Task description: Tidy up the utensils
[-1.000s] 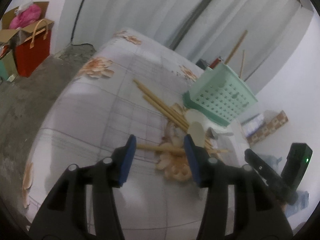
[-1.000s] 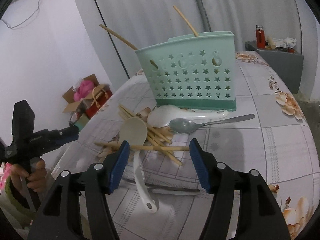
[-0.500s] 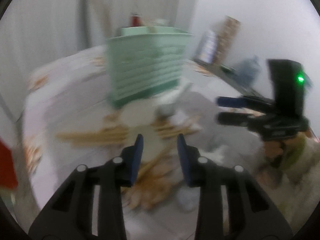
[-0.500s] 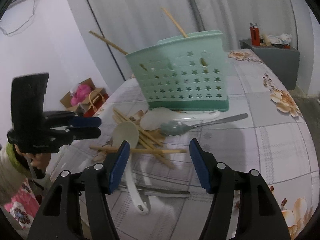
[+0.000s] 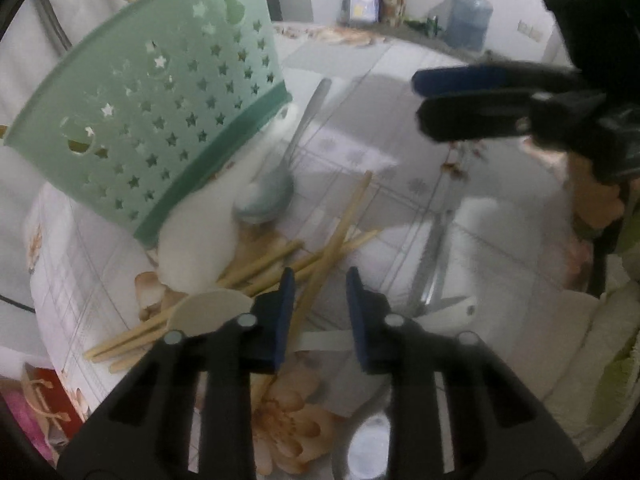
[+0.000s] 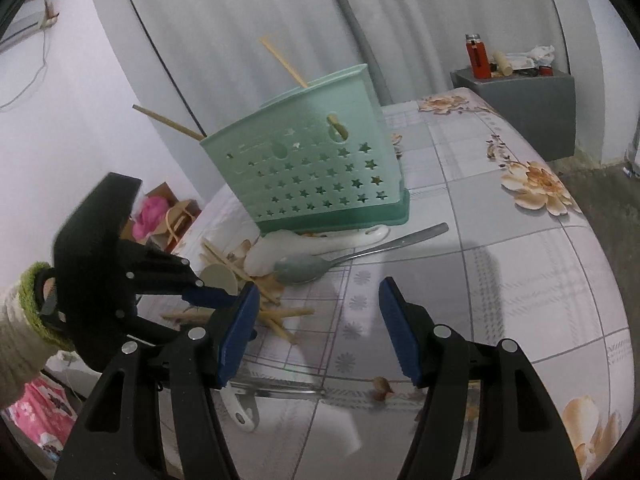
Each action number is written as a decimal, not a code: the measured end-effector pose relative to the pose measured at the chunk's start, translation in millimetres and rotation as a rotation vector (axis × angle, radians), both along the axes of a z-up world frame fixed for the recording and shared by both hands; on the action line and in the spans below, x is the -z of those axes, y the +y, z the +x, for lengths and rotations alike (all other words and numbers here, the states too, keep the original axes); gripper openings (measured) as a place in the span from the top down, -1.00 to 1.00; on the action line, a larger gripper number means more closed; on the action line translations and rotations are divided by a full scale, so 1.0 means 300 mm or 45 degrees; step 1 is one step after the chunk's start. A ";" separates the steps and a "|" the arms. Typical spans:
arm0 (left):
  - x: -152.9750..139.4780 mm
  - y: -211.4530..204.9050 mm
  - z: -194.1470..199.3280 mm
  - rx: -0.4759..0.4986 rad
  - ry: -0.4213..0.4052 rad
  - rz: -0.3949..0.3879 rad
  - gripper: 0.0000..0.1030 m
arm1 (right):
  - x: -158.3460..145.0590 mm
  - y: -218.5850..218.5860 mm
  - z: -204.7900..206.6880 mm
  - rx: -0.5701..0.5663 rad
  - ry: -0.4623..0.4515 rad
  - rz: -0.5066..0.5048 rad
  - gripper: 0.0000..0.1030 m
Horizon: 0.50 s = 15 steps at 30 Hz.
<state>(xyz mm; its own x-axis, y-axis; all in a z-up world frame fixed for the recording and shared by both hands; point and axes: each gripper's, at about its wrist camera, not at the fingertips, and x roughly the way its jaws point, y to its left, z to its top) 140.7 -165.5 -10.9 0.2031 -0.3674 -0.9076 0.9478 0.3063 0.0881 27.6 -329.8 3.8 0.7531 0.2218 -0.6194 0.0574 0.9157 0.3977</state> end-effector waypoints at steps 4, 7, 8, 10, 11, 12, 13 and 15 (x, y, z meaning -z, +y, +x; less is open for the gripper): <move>0.014 -0.017 -0.011 0.028 -0.066 0.036 0.68 | 0.003 -0.011 -0.012 0.006 -0.007 0.010 -0.18; 0.023 -0.033 -0.033 0.055 -0.114 0.064 0.85 | 0.000 -0.016 -0.021 0.015 -0.017 0.010 -0.18; 0.021 -0.031 -0.043 0.064 -0.132 0.070 0.90 | 0.000 -0.018 -0.023 0.018 -0.019 0.011 -0.18; 0.015 -0.031 -0.054 0.084 -0.153 0.069 0.91 | -0.002 -0.024 -0.030 0.025 -0.024 0.014 -0.18; 0.012 -0.041 -0.058 0.087 -0.164 0.064 0.91 | -0.003 -0.027 -0.032 0.027 -0.026 0.015 -0.18; 0.000 -0.035 -0.065 0.093 -0.189 0.055 0.91 | -0.004 -0.030 -0.034 0.031 -0.028 0.017 -0.18; -0.008 -0.034 -0.067 0.095 -0.206 0.045 0.91 | -0.004 -0.031 -0.034 0.032 -0.028 0.017 -0.18; -0.041 -0.019 -0.069 0.094 -0.240 0.019 0.91 | -0.007 -0.033 -0.035 0.034 -0.030 0.015 -0.18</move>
<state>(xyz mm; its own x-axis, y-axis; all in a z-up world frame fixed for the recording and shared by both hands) 119.9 -171.3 1.3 0.3429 -0.3743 -0.8616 0.9340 0.2340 0.2701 16.9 -339.6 5.8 0.7732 0.2086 -0.5989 0.0719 0.9094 0.4096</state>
